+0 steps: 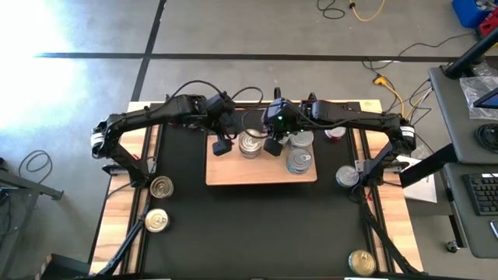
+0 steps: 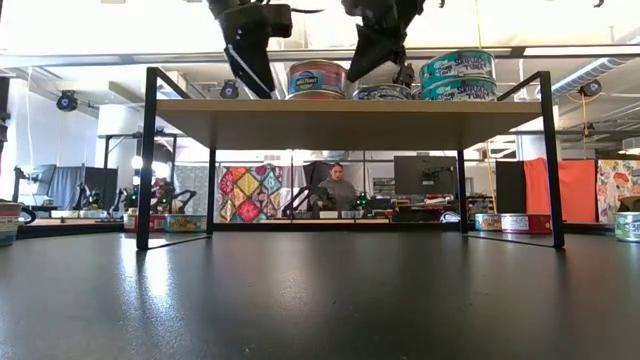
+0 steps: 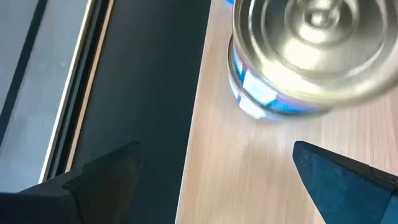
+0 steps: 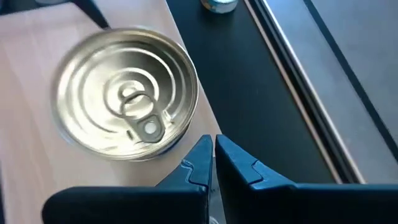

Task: Stack canned seafood by type on shelf
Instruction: Stack the blue pink tuna can on top of the blue pink tuna can on the shelf

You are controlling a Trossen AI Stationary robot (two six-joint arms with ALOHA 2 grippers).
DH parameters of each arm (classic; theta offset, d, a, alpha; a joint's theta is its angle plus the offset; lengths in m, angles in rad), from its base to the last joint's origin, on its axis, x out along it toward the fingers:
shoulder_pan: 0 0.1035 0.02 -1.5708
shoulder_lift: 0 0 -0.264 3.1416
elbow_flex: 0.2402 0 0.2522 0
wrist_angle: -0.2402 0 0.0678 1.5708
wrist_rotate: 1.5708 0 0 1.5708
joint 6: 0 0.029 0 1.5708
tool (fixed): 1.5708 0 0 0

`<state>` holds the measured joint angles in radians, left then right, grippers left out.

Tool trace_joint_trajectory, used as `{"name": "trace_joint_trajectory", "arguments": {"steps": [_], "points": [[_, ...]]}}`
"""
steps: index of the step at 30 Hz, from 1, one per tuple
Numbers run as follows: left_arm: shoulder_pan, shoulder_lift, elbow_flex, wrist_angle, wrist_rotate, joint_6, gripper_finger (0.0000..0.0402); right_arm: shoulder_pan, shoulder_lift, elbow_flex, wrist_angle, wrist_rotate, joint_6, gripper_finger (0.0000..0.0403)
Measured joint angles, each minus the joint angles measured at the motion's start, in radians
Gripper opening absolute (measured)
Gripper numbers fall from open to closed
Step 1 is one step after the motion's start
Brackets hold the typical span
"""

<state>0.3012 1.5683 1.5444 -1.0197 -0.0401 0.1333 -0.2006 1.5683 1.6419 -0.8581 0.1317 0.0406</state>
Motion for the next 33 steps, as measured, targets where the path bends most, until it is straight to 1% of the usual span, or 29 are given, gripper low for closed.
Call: {"name": "trace_joint_trajectory", "arguments": {"steps": [3, 5, 6, 9, 10, 12, 16, 19, 23, 27, 33], "points": [[0.001, -0.005, 0.0, -0.025, -0.009, 0.008, 0.04, 0.007, -0.007, 0.041, -0.071, -0.008, 0.004, 0.0013], [0.001, -0.008, 0.0, -0.019, -0.036, 0.013, 0.04, 0.013, -0.007, 0.056, -0.105, -0.032, 0.011, 0.0013], [0.001, -0.009, 0.0, -0.015, -0.056, 0.014, 0.04, 0.017, -0.006, 0.056, -0.111, -0.061, 0.013, 0.0013], [0.002, -0.008, -0.002, 0.02, -0.162, 0.025, 0.04, 0.025, -0.005, 0.045, -0.092, -0.152, 0.049, 0.0013], [0.004, -0.008, -0.006, 0.03, -0.193, 0.035, 0.04, 0.028, -0.001, 0.04, -0.093, -0.172, 0.063, 0.0013], [0.009, -0.006, -0.01, 0.05, -0.222, 0.043, 0.04, 0.033, 0.015, 0.037, -0.101, -0.187, 0.076, 0.0013], [0.011, -0.006, -0.013, 0.088, -0.22, 0.043, 0.04, 0.043, 0.052, 0.034, -0.106, -0.188, 0.081, 0.0013], [0.009, -0.006, -0.014, 0.093, -0.196, 0.042, 0.04, 0.044, 0.072, 0.034, -0.103, -0.188, 0.082, 0.0013], [0.006, -0.006, -0.014, 0.083, -0.128, 0.041, 0.04, 0.044, 0.086, 0.034, -0.101, -0.185, 0.08, 0.0013], [0.003, -0.008, -0.015, 0.076, -0.121, 0.041, 0.04, 0.043, 0.085, 0.035, -0.097, -0.183, 0.072, 0.0013], [0.002, -0.009, -0.015, 0.078, -0.072, 0.045, 0.04, 0.043, 0.085, 0.035, -0.094, -0.134, 0.061, 0.0013]]}}
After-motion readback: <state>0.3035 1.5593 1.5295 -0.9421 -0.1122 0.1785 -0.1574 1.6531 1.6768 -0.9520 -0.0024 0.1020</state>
